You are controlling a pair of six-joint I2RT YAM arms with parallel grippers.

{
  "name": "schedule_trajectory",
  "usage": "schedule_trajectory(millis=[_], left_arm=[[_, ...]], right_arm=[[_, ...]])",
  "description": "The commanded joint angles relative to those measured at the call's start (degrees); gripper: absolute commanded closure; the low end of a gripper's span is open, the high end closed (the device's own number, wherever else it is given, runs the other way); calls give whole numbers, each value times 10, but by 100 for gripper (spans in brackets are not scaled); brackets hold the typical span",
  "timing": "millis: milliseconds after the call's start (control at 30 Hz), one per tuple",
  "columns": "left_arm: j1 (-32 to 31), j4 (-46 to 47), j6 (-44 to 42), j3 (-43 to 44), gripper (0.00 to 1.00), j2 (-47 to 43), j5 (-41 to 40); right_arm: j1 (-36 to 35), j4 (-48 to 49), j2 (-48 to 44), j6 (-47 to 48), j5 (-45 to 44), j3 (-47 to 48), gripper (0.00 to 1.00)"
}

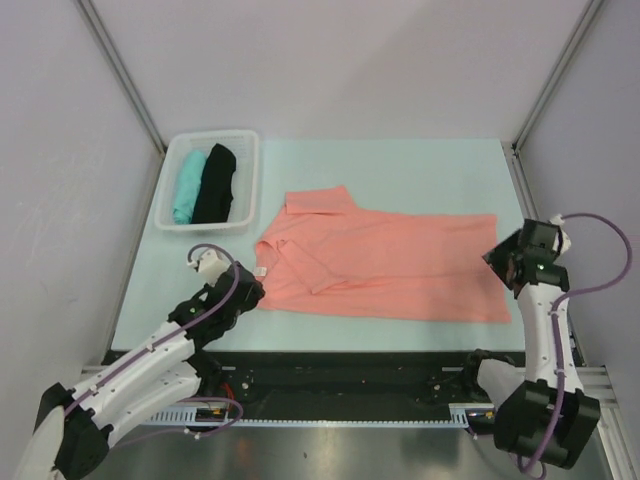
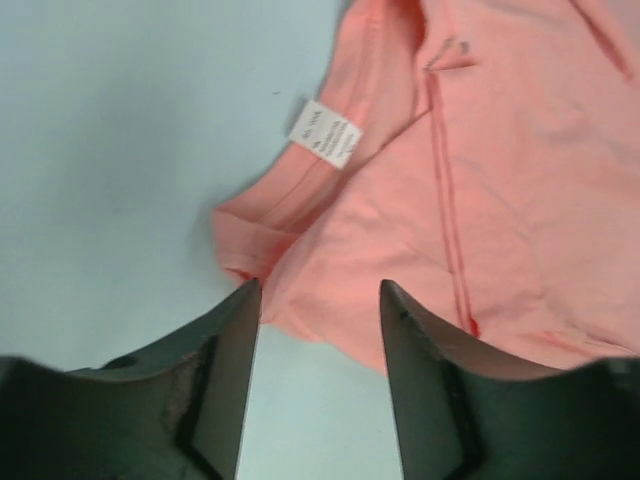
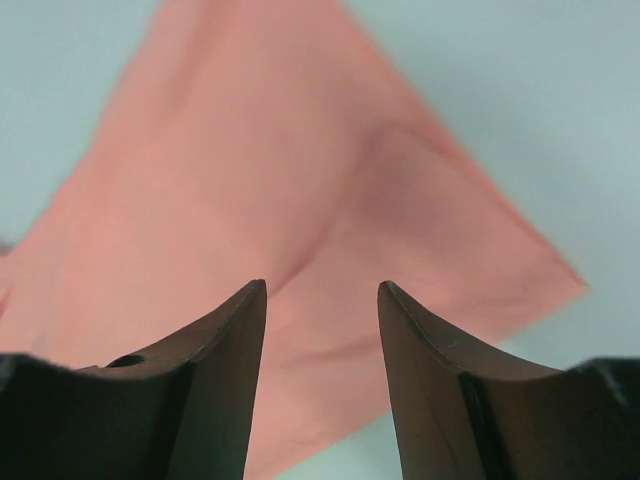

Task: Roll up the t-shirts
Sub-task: Fold the T-shirt at the center of the board.

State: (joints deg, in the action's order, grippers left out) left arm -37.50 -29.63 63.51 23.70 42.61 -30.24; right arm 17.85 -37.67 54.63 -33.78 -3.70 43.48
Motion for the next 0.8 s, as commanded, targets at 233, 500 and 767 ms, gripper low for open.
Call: schedule_trajectory(millis=[233, 500, 767], left_arm=[[33, 153, -109, 71, 79, 180, 76], [92, 192, -111, 47, 98, 236, 149], [95, 200, -75, 15, 100, 259, 162]], right_arm=[[-623, 247, 145, 77, -123, 58, 51], [-768, 291, 375, 224, -191, 185, 52], [-787, 291, 427, 271, -141, 214, 51]])
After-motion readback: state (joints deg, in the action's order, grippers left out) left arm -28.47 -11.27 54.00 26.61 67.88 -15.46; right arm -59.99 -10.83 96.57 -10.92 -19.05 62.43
